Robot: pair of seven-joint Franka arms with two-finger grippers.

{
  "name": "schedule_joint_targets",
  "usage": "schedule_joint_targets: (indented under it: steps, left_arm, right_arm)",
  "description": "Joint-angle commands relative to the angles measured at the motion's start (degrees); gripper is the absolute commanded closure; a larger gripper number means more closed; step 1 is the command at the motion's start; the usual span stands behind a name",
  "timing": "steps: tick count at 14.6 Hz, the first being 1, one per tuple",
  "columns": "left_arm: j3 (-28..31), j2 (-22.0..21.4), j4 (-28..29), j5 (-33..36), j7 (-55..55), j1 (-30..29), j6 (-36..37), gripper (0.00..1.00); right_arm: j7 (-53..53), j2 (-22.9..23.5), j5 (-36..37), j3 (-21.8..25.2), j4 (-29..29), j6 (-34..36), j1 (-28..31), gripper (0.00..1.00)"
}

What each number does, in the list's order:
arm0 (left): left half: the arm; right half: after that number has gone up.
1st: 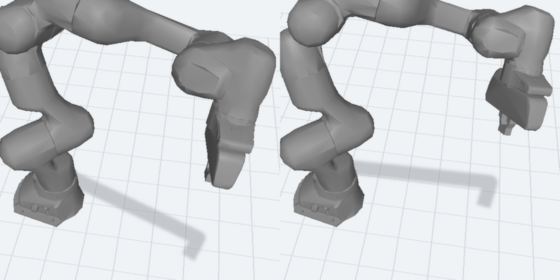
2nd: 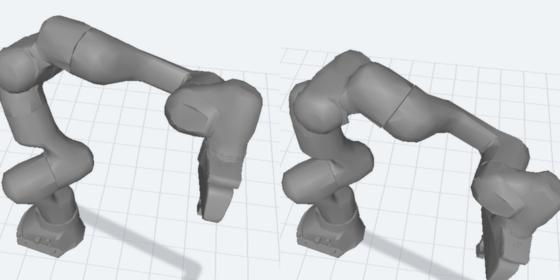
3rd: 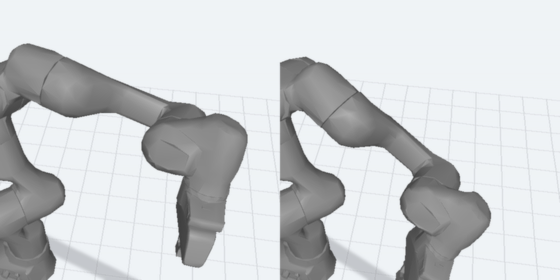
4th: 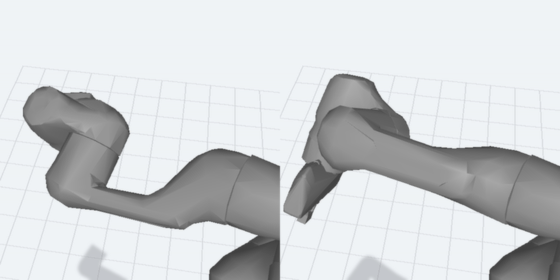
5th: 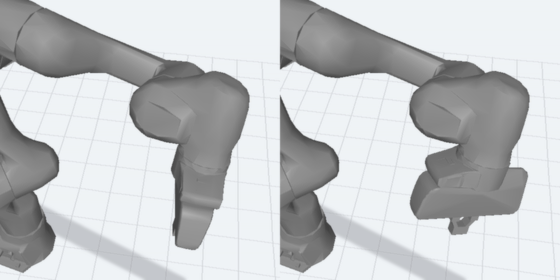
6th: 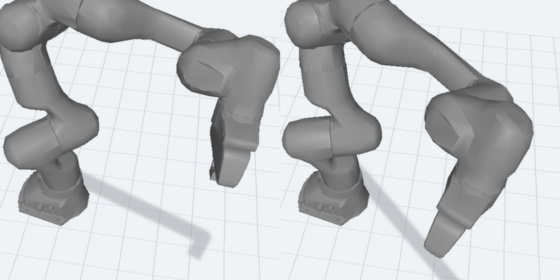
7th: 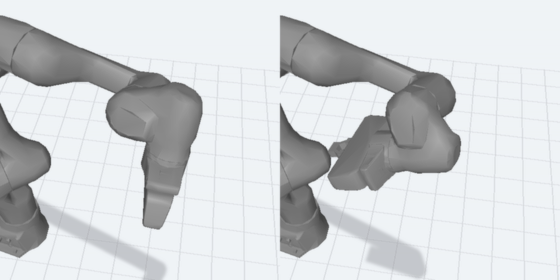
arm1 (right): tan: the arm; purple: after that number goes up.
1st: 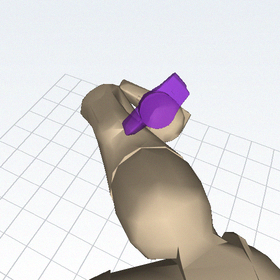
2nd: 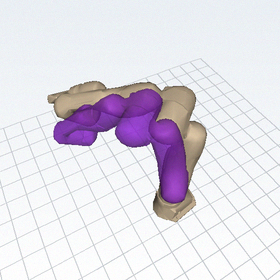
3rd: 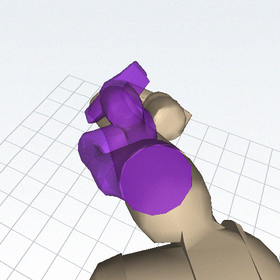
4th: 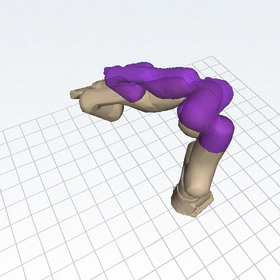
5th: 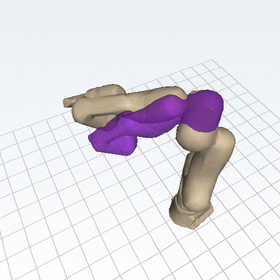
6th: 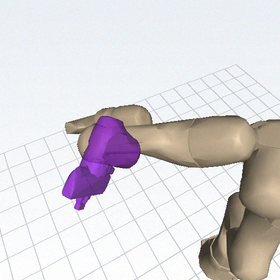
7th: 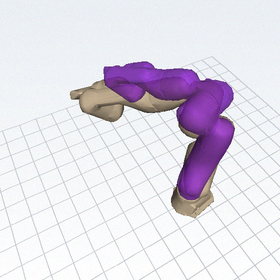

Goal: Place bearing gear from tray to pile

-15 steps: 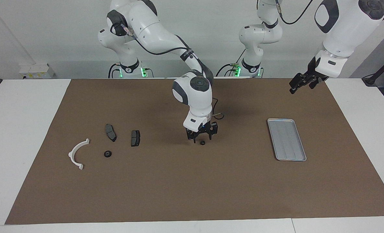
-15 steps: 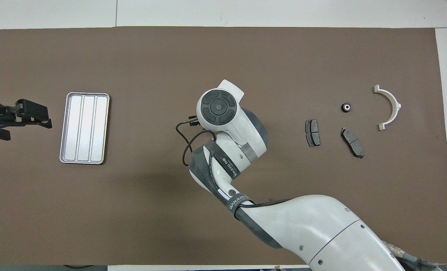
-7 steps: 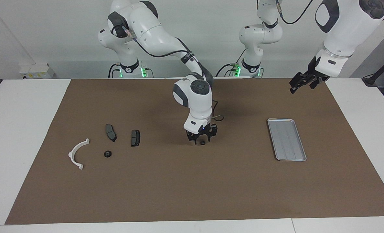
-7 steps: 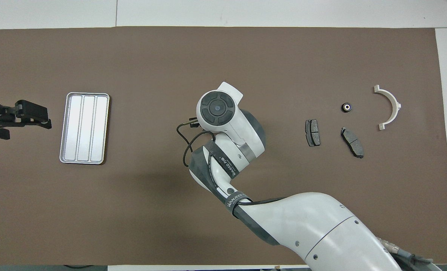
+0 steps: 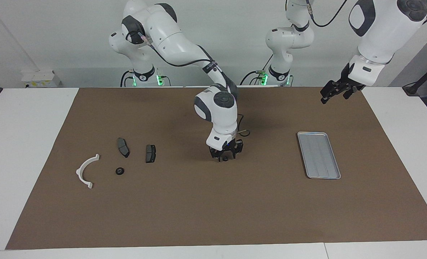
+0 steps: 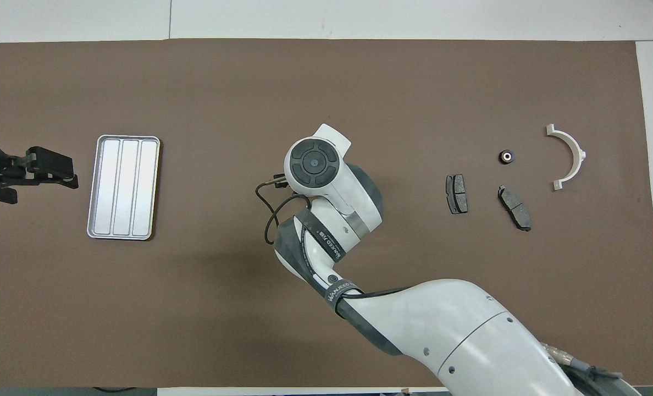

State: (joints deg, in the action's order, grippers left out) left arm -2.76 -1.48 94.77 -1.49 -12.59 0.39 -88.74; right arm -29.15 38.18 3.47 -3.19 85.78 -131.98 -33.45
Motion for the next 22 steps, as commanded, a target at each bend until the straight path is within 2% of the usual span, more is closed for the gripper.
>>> schedule_joint_targets:
  steps: [1, 4, 6, 7, 13, 15, 17, 22]
  left_arm:
    - [0.0, -1.2, 1.1, -0.8, 0.5, 0.0, 0.2, 0.00]
    - [-0.2, -1.3, 1.3, -0.8, 0.5, 0.0, 0.2, 0.00]
    - [-0.2, -1.2, 1.1, -0.8, 0.6, 0.7, 0.1, 0.00]
    - [-0.2, -1.2, 1.2, -0.8, 0.7, 0.9, 0.1, 0.00]
    - [-0.1, -1.3, 1.2, -0.8, 0.5, 0.8, 0.4, 0.00]
    - [-0.1, -1.3, 1.2, -0.8, 0.5, 0.6, 0.2, 0.00]
    - [-0.1, -1.3, 1.2, -0.8, 0.5, -0.1, 0.2, 0.00]
    - [0.1, -1.5, 1.3, -0.8, 0.5, 0.2, 0.5, 0.00]
  right_arm:
    - [-2.0, 0.5, 0.8, -0.2, 0.5, -2.3, 0.1, 0.44]
    - [-2.0, 0.5, 0.8, -0.2, 0.5, -2.3, 0.1, 0.70]
    - [-2.0, 0.5, 0.8, -0.2, 0.5, -2.2, 0.1, 0.94]
    - [-2.0, 0.5, 0.8, -0.2, 0.5, -2.2, 0.1, 1.00]
    - [-1.5, -0.1, 2.9, 0.0, 0.0, -0.5, 1.2, 1.00]
    - [-1.2, -1.4, 2.9, 0.1, -0.9, 2.6, 2.2, 1.00]
    - [-0.4, -4.0, 2.9, 0.1, -1.7, 5.8, 4.4, 1.00]
    - [12.1, -11.6, -0.9, -0.4, -2.1, 13.8, 13.9, 1.00]
